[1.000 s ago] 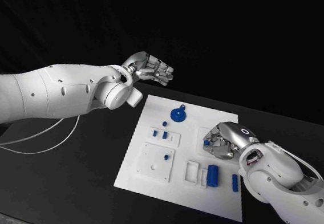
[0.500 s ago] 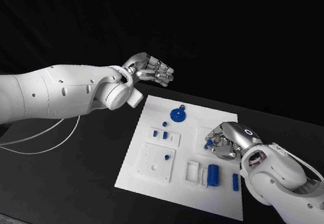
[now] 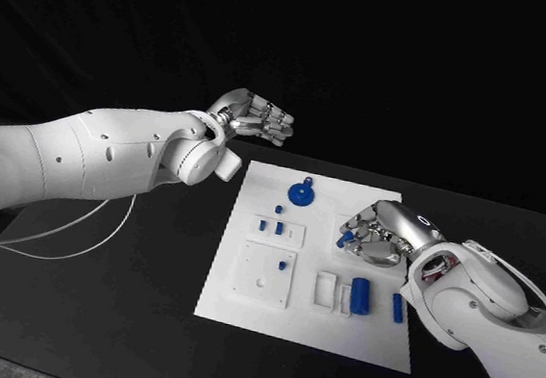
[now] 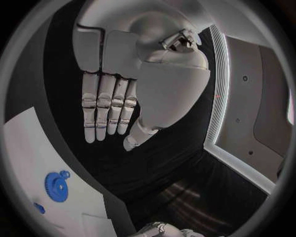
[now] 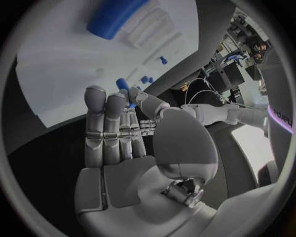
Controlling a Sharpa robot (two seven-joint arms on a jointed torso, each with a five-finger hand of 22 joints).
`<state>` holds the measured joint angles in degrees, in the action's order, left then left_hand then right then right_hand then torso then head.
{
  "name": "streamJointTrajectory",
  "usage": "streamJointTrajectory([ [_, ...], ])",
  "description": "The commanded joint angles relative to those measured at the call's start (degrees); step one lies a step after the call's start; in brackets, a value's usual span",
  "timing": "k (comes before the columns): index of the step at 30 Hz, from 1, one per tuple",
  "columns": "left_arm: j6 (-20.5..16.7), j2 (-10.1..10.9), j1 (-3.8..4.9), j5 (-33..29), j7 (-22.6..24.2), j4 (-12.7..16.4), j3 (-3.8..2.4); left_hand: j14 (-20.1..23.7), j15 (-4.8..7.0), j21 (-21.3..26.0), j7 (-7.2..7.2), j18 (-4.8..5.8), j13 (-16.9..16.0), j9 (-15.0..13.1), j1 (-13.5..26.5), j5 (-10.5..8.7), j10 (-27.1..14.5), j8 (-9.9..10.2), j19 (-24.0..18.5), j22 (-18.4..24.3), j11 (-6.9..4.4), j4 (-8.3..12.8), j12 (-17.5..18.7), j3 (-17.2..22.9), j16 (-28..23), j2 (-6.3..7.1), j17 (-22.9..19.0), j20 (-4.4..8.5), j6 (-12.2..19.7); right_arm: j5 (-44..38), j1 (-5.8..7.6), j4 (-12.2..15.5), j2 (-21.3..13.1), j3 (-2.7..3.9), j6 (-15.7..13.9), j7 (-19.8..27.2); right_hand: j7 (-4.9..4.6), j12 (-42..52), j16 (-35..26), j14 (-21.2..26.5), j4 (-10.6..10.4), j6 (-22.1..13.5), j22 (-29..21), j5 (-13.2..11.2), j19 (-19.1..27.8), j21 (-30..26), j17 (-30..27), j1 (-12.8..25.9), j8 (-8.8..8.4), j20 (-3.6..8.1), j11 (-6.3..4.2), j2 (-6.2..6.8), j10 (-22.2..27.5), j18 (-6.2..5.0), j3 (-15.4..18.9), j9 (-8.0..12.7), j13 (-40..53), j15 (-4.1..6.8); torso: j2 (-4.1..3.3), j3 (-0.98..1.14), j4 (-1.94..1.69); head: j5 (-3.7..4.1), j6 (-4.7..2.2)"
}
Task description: Assemble the parts on the task board
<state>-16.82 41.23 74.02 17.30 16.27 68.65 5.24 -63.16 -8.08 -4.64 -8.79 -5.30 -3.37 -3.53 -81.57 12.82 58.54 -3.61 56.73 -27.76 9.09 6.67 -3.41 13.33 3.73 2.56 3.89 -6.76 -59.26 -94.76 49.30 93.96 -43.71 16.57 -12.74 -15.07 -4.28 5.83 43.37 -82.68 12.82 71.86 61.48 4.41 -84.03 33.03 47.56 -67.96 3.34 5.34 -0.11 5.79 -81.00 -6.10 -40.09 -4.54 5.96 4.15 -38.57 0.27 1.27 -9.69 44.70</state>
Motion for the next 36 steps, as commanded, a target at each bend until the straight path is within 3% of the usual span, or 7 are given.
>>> streamJointTrajectory([
  [1,0.6,0.0,0.05,-0.3,0.3,0.1,-0.04,0.2,0.23,0.2,0.01,-0.85,0.1,-0.1,0.2,-0.14,0.1,-0.1,0.3,-0.1,-0.02,-0.3,-0.1,0.1,-0.2,0.15,-0.1,0.12,0.2,3.8,-0.01,0.7,0.1,0.15,-1.6,1.5,0.28,-0.3,-0.2,-0.1,0.1,0.6,0.1,-0.2,-2.3,0.3,0.1,0.0,0.36,0.56,0.09,-0.77,0.2,-0.83,0.1,-0.7,0.1,0.42,-0.05,0.0,-0.07,-0.23,0.02],
  [4,0.7,0.0,0.05,-0.3,0.2,0.1,-0.03,0.2,0.23,0.2,0.01,-0.85,0.1,-0.1,0.2,-0.14,0.1,-0.1,0.3,-0.1,-0.02,-0.3,-0.1,0.1,-0.2,0.15,-0.1,0.12,0.2,4.9,-0.01,1.1,0.1,0.25,-1.1,1.7,0.28,-0.4,-0.2,-0.1,0.3,0.6,0.2,-0.2,-2.4,0.3,0.1,0.1,0.36,0.57,0.08,-0.88,0.1,-0.82,0.3,-0.7,0.1,0.44,-0.06,-0.05,-0.14,-0.5,0.15],
  [9,0.6,-0.1,0.06,-0.3,0.1,0.0,-0.03,0.2,0.23,0.2,0.01,-0.85,0.1,-0.1,0.2,-0.14,0.1,-0.1,0.3,-0.1,-0.02,-0.3,-0.1,0.1,-0.2,0.15,-0.1,0.12,0.2,5.8,-0.01,2.1,0.8,0.26,0.1,2.0,0.26,-0.4,-0.3,0.0,0.4,0.5,0.3,0.1,-2.3,0.1,0.3,0.1,0.35,0.56,0.09,-1.12,0.1,-0.79,0.7,-0.8,0.1,0.43,-0.02,-0.09,0.03,-1.06,0.57],
  [13,0.6,-0.2,0.06,-0.3,0.1,0.0,-0.03,0.2,0.23,0.2,0.01,-0.85,0.1,-0.1,0.2,-0.14,0.1,-0.1,0.3,-0.1,-0.02,-0.3,-0.1,0.1,-0.2,0.15,-0.1,0.12,0.2,4.3,-0.01,3.1,1.9,-0.21,0.9,2.2,0.24,-0.5,-0.3,0.0,0.5,0.5,0.3,0.2,-2.3,0.0,0.3,0.1,0.33,0.55,0.12,-1.21,0.1,-0.78,0.8,-0.8,0.1,0.42,0.0,-0.08,-0.01,-1.44,0.77],
  [21,0.6,-0.4,0.06,-0.3,0.1,0.0,-0.03,0.2,0.23,0.2,0.01,-0.85,0.1,-0.1,0.2,-0.14,0.1,-0.1,0.3,-0.1,-0.02,-0.3,-0.1,0.1,-0.2,0.15,-0.1,0.12,0.2,-0.4,-0.01,4.0,3.9,-2.39,1.5,2.2,0.26,-0.5,-0.3,0.0,0.6,0.5,0.5,0.0,-2.2,0.0,0.3,0.1,0.36,0.53,0.1,-1.35,0.1,-0.75,1.1,-0.9,0.1,0.41,-0.03,-0.08,-0.1,-2.2,1.16],
  [30,0.7,-0.6,0.06,-0.3,0.1,0.2,-0.03,0.2,0.24,0.3,-0.01,-0.85,0.1,-0.1,0.2,-0.06,0.1,-0.1,0.3,-0.5,-0.01,-0.2,-0.1,0.2,-0.2,0.15,-0.1,0.13,0.2,-7.6,-0.02,3.6,5.9,-5.78,0.4,2.7,0.32,-0.6,-0.4,-0.1,0.8,0.7,0.8,-0.3,-2.3,0.1,0.3,0.1,0.35,0.54,0.05,-1.22,-0.1,-0.74,0.7,-1.0,0.0,0.41,-0.07,-0.02,-0.1,-3.16,1.74],
  [36,0.8,-0.6,0.06,-0.3,0.1,0.3,-0.02,0.2,0.24,0.3,-0.01,-0.85,0.1,-0.1,0.2,-0.06,0.1,-0.1,0.3,-0.5,-0.01,-0.2,-0.1,0.2,-0.2,0.15,-0.1,0.13,0.2,-9.7,-0.05,3.4,7.1,-7.12,-0.3,2.9,0.32,-0.6,-0.4,-0.1,0.8,0.8,0.8,-0.4,-2.3,0.0,0.3,0.1,0.35,0.54,0.04,-1.18,-0.2,-0.75,0.7,-1.0,0.0,0.41,-0.08,0.05,0.0,-3.58,1.97],
])
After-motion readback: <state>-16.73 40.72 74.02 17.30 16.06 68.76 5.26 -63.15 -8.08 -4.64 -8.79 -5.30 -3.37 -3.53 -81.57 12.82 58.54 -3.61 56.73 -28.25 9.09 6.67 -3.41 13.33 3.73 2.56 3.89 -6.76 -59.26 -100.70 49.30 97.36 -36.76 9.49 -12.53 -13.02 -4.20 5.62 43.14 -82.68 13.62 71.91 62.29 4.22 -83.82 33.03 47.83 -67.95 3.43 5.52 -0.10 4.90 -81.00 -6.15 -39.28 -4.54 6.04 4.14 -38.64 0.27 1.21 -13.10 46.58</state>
